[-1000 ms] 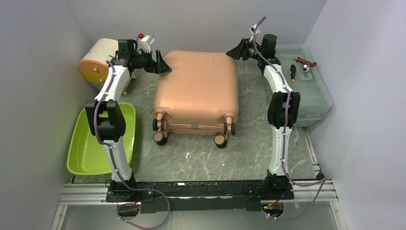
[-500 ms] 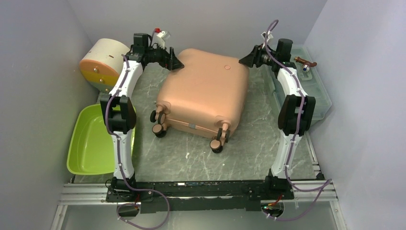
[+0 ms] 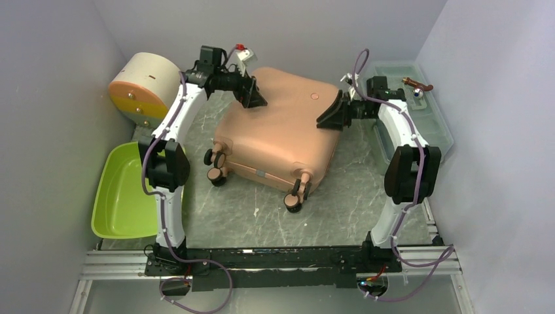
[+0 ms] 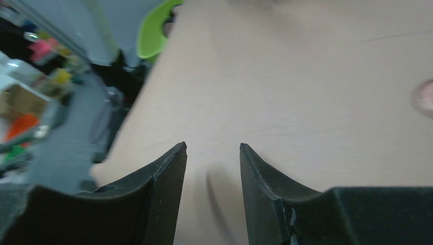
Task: Open, take out, and arrange the luggage
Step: Adjust the luggage at the center of the board.
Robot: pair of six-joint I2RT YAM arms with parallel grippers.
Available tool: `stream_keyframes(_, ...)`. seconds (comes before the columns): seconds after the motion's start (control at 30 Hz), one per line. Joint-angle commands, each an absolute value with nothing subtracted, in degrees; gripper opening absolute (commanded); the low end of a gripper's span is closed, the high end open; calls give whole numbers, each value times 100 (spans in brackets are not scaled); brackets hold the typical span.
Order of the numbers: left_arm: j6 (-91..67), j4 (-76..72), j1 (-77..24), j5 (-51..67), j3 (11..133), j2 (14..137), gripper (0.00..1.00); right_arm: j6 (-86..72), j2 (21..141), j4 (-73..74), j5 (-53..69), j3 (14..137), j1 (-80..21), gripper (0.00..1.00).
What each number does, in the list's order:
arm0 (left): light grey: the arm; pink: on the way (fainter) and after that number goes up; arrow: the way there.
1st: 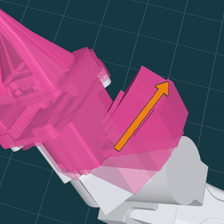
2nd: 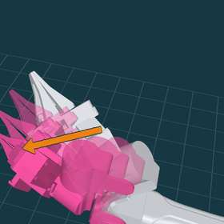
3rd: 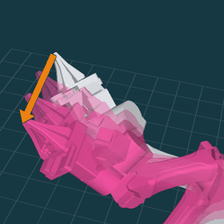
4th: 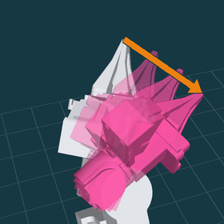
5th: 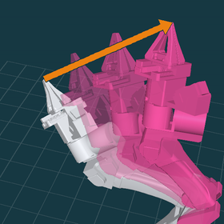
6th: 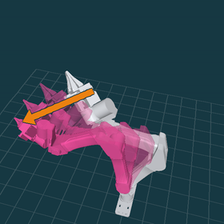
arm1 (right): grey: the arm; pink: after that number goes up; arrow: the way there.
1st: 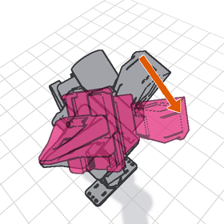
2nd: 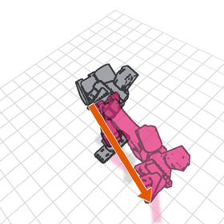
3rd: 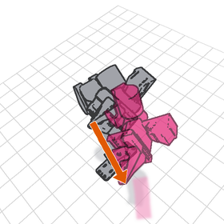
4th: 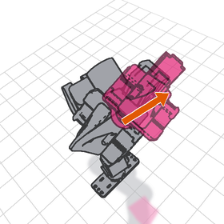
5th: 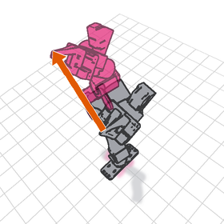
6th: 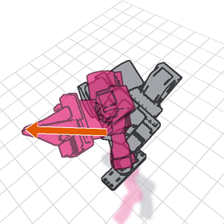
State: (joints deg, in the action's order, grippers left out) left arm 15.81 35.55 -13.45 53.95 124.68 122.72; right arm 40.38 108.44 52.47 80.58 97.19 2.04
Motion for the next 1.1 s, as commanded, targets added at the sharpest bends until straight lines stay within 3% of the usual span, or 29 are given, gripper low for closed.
stream_keyframes(0.0, 1874, 4893, -1493, 5117, 12117, 11603, 100, 4392, 10786, 6941, 7099, 8869, 187, 47)
stream_keyframes(0.1, 2440, 5275, -1510, 4469, 11598, 10768, 99, 3116, 9905, 5256, 6322, 8435, 212, 52)
stream_keyframes(0.23, 2801, 5120, -1623, 3278, 10026, 9382, 99, 1959, 9184, 3545, 5115, 8245, 227, 63)
stream_keyframes(0.47, 3421, 4781, -1661, 1907, 8112, 7478, 100, 1112, 9601, 2170, 2617, 9363, 234, 66)
stream_keyframes(0.83, 3270, 3960, -1661, 679, 7448, 7669, 99, 1072, 11896, 2134, 1700, 11920, 209, 66)
stream_keyframes(1.07, 3217, 3903, -1657, 412, 7946, 8324, 99, 1827, 12708, 1747, 847, 12409, -142, 66)
